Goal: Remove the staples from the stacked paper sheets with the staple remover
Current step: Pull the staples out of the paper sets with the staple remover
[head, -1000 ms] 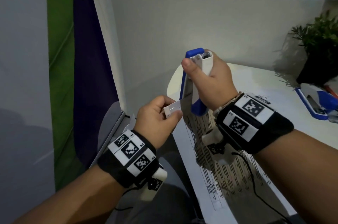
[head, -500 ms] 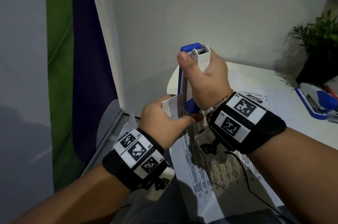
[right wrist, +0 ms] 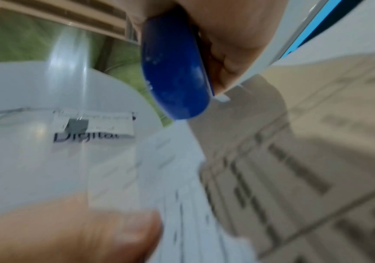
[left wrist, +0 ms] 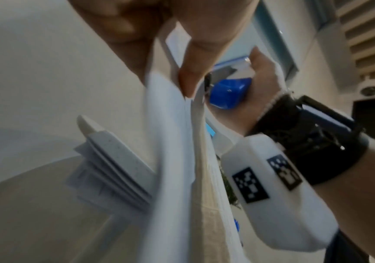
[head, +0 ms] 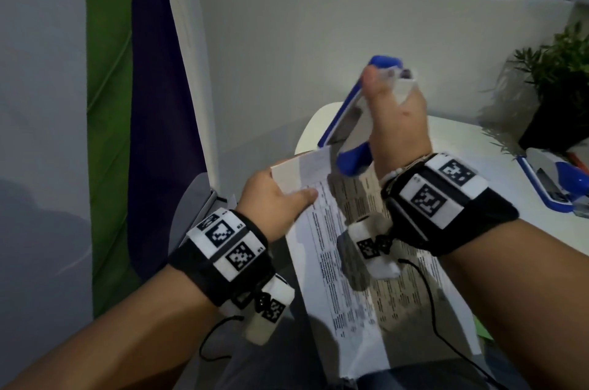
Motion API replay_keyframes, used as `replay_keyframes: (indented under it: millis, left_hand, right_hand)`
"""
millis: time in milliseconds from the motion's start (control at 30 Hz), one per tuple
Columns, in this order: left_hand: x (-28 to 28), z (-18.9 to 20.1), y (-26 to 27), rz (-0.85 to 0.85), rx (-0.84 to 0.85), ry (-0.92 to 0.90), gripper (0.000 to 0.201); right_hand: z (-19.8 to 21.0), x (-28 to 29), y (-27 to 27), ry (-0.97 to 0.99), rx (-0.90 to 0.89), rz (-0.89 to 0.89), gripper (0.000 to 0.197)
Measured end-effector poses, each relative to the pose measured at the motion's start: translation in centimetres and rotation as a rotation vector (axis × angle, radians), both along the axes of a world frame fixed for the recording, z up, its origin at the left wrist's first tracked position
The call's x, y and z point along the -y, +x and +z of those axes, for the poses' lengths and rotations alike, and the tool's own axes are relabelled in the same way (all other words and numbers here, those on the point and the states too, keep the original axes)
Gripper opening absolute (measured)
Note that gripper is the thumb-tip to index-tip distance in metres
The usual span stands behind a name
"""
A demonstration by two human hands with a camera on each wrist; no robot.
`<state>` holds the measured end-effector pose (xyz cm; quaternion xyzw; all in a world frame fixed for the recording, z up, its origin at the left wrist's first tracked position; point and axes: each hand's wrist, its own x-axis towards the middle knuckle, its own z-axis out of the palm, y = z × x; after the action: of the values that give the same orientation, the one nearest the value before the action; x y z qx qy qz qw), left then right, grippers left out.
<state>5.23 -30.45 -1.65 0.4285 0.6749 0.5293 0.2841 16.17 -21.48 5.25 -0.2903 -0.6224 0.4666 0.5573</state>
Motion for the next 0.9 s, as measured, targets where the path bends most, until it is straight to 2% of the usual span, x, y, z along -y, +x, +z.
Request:
replay_keyframes:
  millis: [100, 200, 267, 333, 433, 467, 567, 633, 700, 733, 800, 867, 900]
  left_hand:
    - [-0.4, 0.4, -1.0, 0.199, 0.21, 0.073, 0.015]
    - [-0.9, 0.6, -2.7, 0.354, 0.415, 0.155, 0.024]
    - [-1.2, 0.3, -3.4, 0.423, 0.447, 0.18, 0.029]
    - [-1.4, -0.4, -3.3, 0.483, 0.451, 0.185, 0.029]
    - [-1.5, -1.0, -2.8, 0.512, 0.423, 0.184, 0.021]
    - [-1.5, -1.1, -2.6, 0.497, 0.393, 0.189, 0.019]
    - [-0.9, -1.2, -2.0, 0.356, 0.191, 0.21, 0.025]
    - [0.1, -1.7, -1.5, 0.169, -0.103, 0.258, 0.029]
    - [0.8, -2.3, -1.9, -0.02, -0.486, 0.269, 0.03]
    - [0.9, -2.9, -2.4, -0.082, -0.636, 0.264, 0.032]
    - [0.8, -3.6, -2.9, -0.138, -0.773, 0.26, 0.042]
    - [0.7, -3.7, -2.6, -0.147, -0.785, 0.269, 0.054]
    - [0.7, -3.7, -2.4, -0.148, -0.771, 0.286, 0.056]
  right_hand:
    - [1.4, -1.1, 1.5, -0.004, -0.119, -0.189, 0.021]
    - [2.8, -1.7, 3.0, 0.003, -0.244, -0.304, 0.022]
    - [3.0, -1.9, 3.5, 0.042, -0.169, -0.335, 0.023]
    - [2.1, -2.0, 3.6, 0.049, -0.006, -0.295, 0.028]
    - [-0.6, -1.7, 3.5, -0.007, 0.229, -0.226, 0.052]
    - [-1.6, -1.7, 3.4, -0.002, 0.305, -0.211, 0.055]
    - [-4.4, -1.6, 3.4, -0.016, 0.491, -0.147, 0.043]
    - [-6.1, -1.8, 3.6, -0.067, 0.53, -0.12, 0.055]
    - [-7.0, -1.9, 3.8, -0.14, 0.496, -0.113, 0.076]
    - [-7.2, -2.0, 3.9, -0.177, 0.469, -0.124, 0.078]
    - [-7.5, -2.4, 4.3, -0.217, 0.401, -0.12, 0.059]
    - [-7.8, -2.8, 4.7, -0.204, 0.364, -0.137, 0.027]
    - [-7.9, -2.9, 4.8, -0.217, 0.35, -0.143, 0.02]
